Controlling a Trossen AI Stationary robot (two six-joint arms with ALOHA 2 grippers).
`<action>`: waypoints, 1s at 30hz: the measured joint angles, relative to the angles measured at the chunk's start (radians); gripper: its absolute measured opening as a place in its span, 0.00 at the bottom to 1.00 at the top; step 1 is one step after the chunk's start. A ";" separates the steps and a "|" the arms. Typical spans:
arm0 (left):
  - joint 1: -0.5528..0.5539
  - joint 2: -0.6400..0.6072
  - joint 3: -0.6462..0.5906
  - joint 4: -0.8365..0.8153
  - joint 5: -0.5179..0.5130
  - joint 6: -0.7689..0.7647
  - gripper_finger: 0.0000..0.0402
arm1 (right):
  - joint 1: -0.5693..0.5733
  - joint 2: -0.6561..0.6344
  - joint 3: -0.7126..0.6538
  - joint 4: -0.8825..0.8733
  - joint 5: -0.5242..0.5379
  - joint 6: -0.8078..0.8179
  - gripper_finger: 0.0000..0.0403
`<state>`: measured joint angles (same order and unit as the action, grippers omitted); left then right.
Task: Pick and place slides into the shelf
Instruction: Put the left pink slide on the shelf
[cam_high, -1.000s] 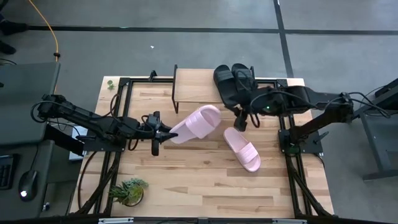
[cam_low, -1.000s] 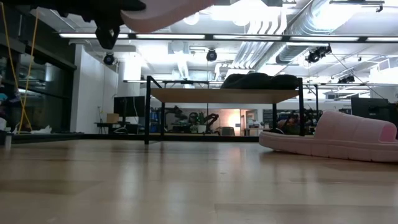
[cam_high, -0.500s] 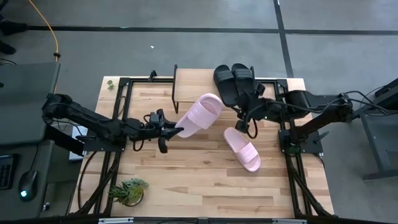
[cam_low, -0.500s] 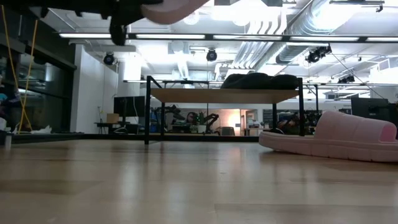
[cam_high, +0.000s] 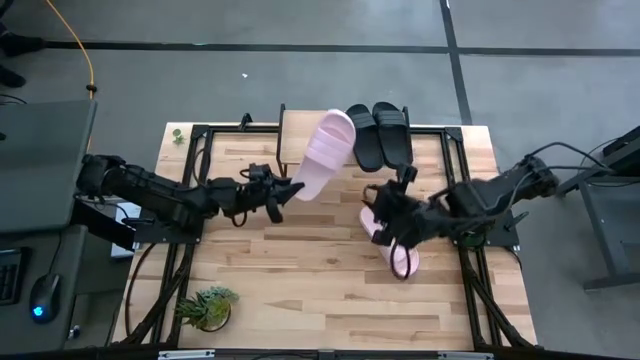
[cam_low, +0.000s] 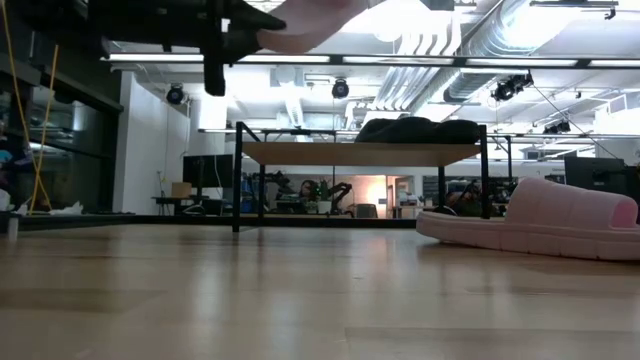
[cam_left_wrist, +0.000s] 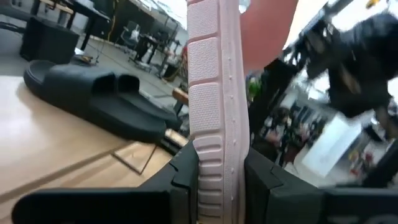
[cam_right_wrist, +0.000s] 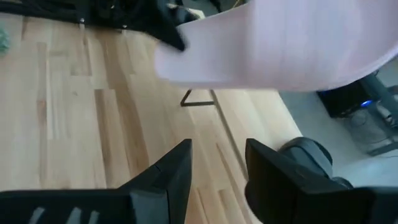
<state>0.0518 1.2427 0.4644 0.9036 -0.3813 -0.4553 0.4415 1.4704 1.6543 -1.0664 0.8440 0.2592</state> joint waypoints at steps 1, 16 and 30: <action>0.009 0.000 0.000 0.013 0.000 -0.009 0.15 | 0.011 0.014 0.000 0.001 0.021 0.003 0.35; 0.095 0.121 0.000 0.090 -0.003 -0.173 0.15 | 0.104 0.180 0.000 0.132 0.172 -0.055 0.35; 0.161 0.319 0.026 0.279 -0.015 -0.435 0.15 | 0.168 0.188 -0.001 0.138 0.248 -0.077 0.35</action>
<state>0.2129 1.5620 0.4903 1.1825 -0.3962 -0.8907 0.6093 1.6585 1.6535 -0.9287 1.0923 0.1822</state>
